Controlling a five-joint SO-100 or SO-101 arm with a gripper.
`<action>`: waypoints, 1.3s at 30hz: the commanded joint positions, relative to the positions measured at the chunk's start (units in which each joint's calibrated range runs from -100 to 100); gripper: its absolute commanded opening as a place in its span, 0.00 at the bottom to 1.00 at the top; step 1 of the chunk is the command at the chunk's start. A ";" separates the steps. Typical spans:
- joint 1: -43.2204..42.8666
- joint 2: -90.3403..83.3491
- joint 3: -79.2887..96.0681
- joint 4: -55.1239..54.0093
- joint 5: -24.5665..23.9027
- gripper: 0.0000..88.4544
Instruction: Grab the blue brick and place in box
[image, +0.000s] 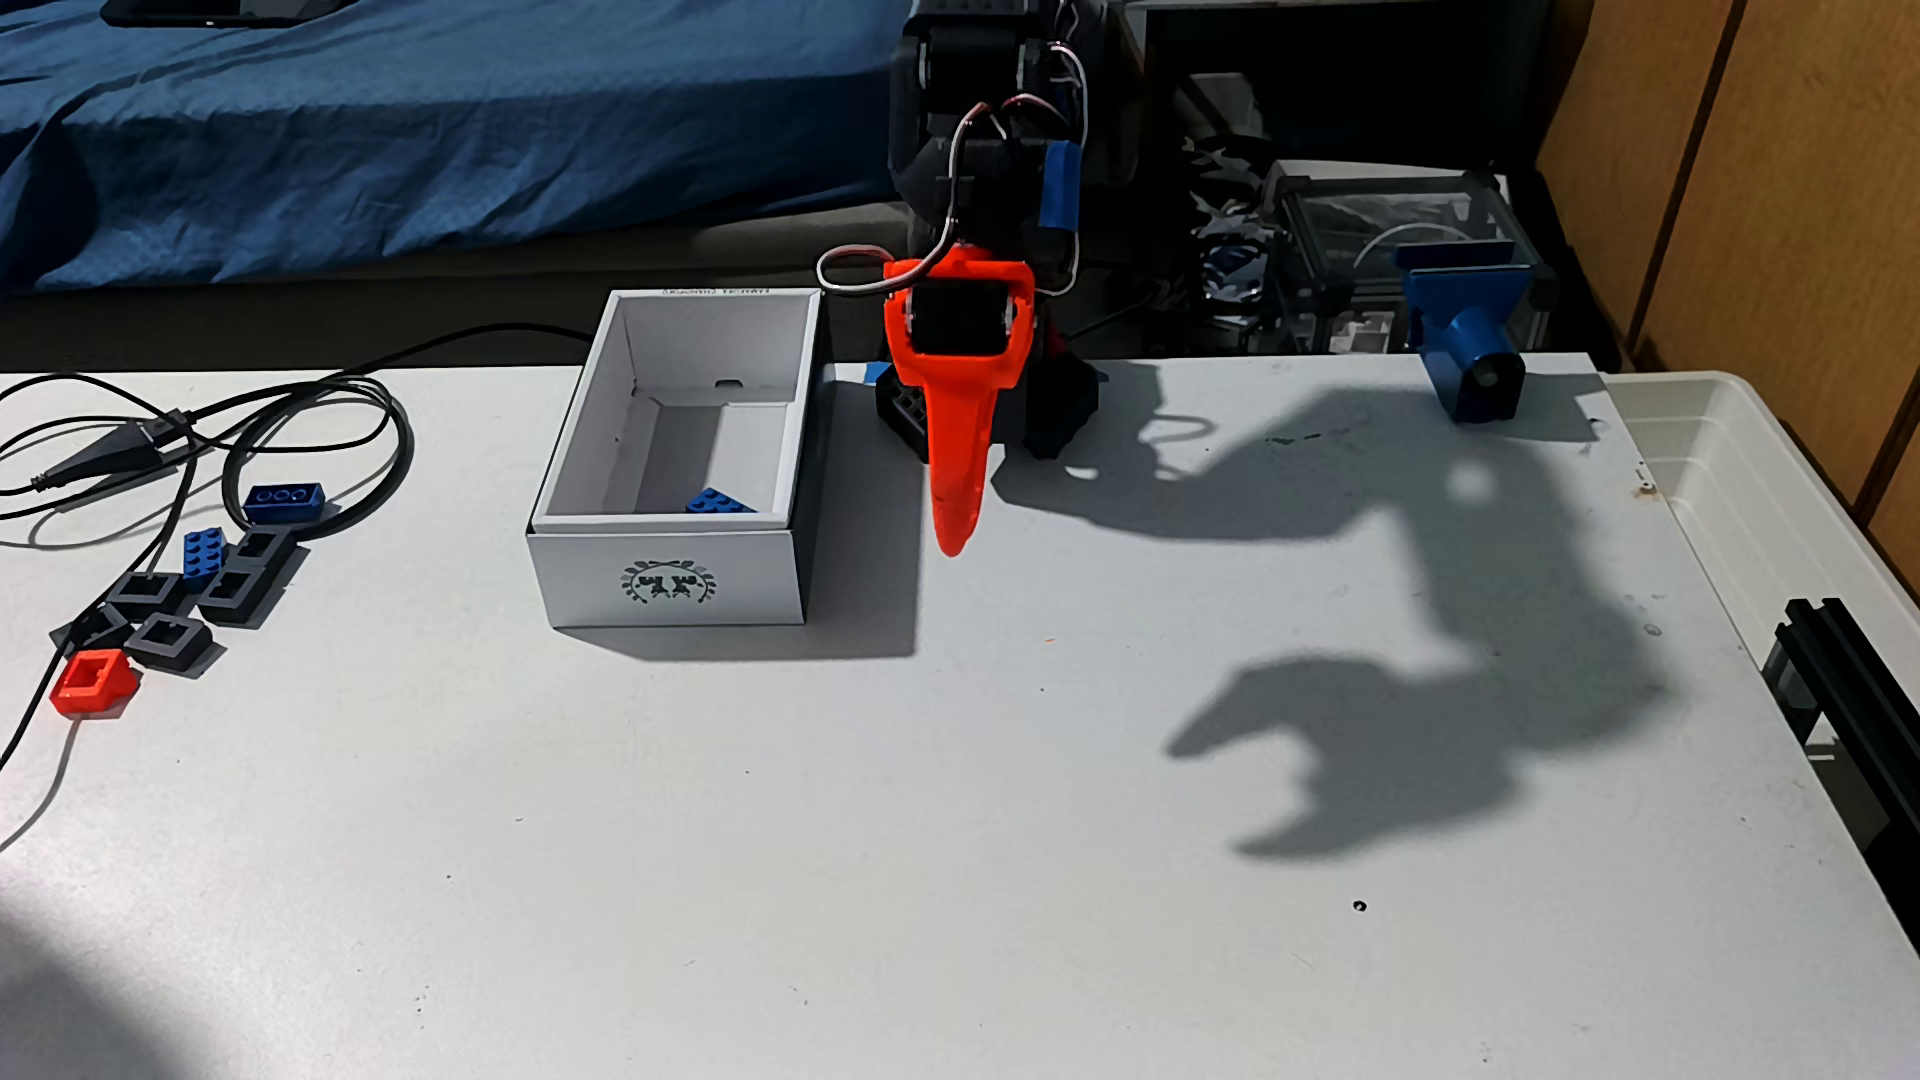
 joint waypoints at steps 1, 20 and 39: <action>-0.22 -2.99 4.54 -6.30 -0.13 0.22; -2.38 -14.99 22.82 -23.28 -0.13 0.22; -0.08 -41.72 37.29 -19.49 0.61 0.22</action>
